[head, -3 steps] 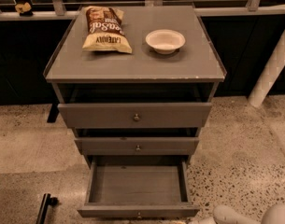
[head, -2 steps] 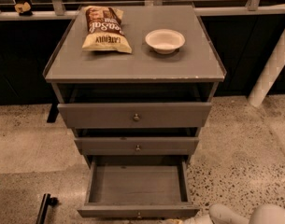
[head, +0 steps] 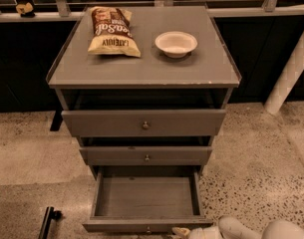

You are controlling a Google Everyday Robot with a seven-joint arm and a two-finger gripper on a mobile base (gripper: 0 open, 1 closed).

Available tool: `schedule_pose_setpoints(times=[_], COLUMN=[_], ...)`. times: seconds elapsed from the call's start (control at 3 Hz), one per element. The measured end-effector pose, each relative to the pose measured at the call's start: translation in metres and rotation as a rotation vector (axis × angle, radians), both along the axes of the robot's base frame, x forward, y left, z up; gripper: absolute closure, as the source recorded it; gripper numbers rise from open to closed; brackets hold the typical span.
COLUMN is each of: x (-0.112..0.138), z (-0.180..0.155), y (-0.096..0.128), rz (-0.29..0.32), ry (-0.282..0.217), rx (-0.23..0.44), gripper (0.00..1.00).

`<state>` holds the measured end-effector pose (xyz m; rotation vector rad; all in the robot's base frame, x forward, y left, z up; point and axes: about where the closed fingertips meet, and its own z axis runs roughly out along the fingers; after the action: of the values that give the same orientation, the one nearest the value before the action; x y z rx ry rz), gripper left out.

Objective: Close bottom drawer

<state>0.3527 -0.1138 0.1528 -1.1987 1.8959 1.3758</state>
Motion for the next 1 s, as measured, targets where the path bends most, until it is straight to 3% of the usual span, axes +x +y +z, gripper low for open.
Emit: schedule_pose_setpoints(times=[0.67,1.0], x=[0.008,0.013], z=[0.038,0.037], y=[0.02,0.036], rz=[-0.188,-0.29], ry=[-0.164,-0.179], rx=[-0.029,-0.094], gripper=[0.0,0.0])
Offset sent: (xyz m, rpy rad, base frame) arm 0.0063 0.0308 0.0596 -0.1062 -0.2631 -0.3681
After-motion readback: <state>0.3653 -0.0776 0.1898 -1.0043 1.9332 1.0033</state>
